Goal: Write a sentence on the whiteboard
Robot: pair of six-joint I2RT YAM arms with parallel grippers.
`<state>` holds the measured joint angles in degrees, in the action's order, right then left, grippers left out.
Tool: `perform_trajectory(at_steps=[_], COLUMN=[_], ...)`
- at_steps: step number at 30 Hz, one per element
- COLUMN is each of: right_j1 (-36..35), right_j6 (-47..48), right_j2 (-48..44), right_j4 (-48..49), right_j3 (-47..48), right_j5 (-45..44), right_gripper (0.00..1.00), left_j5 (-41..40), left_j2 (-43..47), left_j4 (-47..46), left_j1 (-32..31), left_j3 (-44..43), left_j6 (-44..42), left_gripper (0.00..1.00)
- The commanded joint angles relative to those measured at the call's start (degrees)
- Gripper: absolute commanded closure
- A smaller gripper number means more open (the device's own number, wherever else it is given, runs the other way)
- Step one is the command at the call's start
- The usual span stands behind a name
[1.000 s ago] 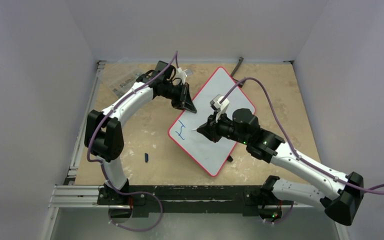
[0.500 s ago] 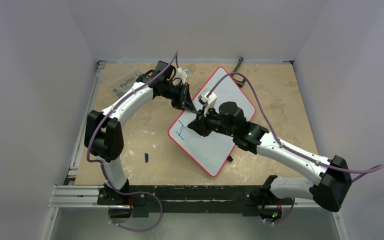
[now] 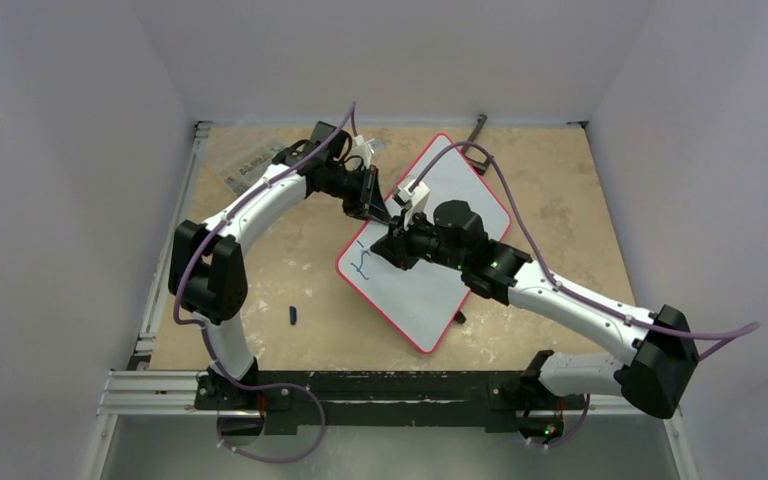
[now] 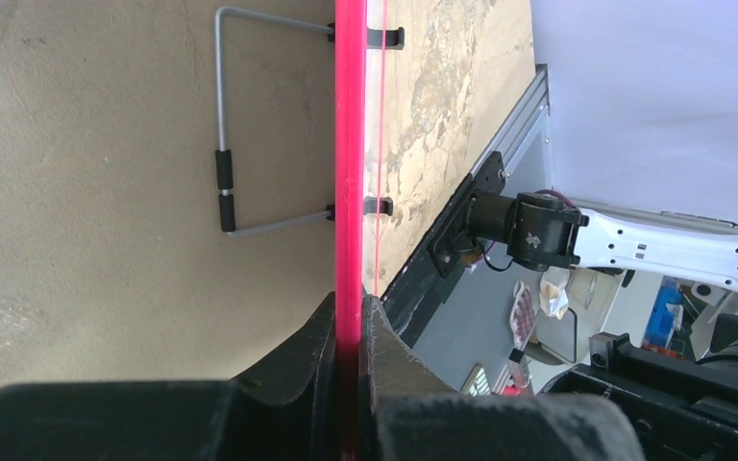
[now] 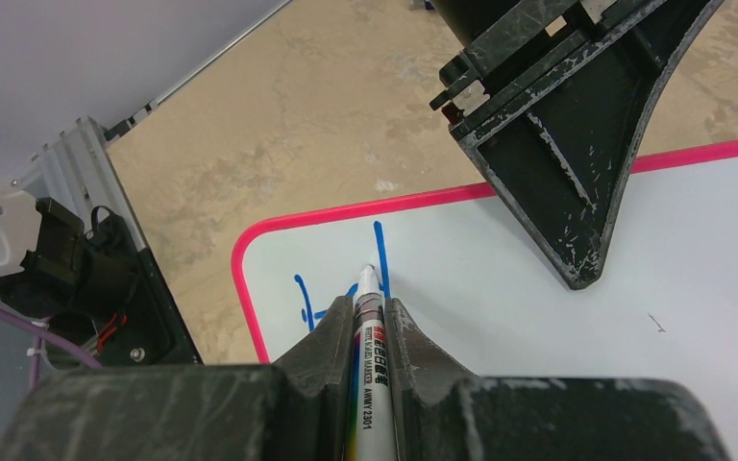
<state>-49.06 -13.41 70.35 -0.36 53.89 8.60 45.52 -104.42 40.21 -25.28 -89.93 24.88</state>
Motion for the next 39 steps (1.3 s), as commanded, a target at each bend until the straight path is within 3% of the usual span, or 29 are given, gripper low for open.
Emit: perform_trajectory(at_steps=[1, 18, 28, 39], right_j1=[0.19, 0.23, 0.19, 0.19], right_j6=[0.29, -2.42, -2.59, -3.87], right_j2=[-1.42, -9.32, -11.30, -5.57], right_j4=[2.01, 0.45, -0.04, 3.42], right_j3=[-0.49, -10.79, -6.37, -2.07], right_j5=[-0.70, -3.01, -3.05, -5.06], right_gripper=[1.00, 1.00, 1.00, 1.00], left_j5=[-3.90, -4.21, -4.43, -4.30], left_j2=[3.35, 3.70, 4.03, 3.96], left_j4=[1.04, 1.11, 1.12, 1.27], left_j1=[0.16, 0.15, 0.15, 0.16], left_j3=[-1.56, -1.48, -1.48, -1.48], left_j6=[-0.54, -0.63, -0.76, -0.71], left_gripper=[1.00, 1.00, 1.00, 1.00])
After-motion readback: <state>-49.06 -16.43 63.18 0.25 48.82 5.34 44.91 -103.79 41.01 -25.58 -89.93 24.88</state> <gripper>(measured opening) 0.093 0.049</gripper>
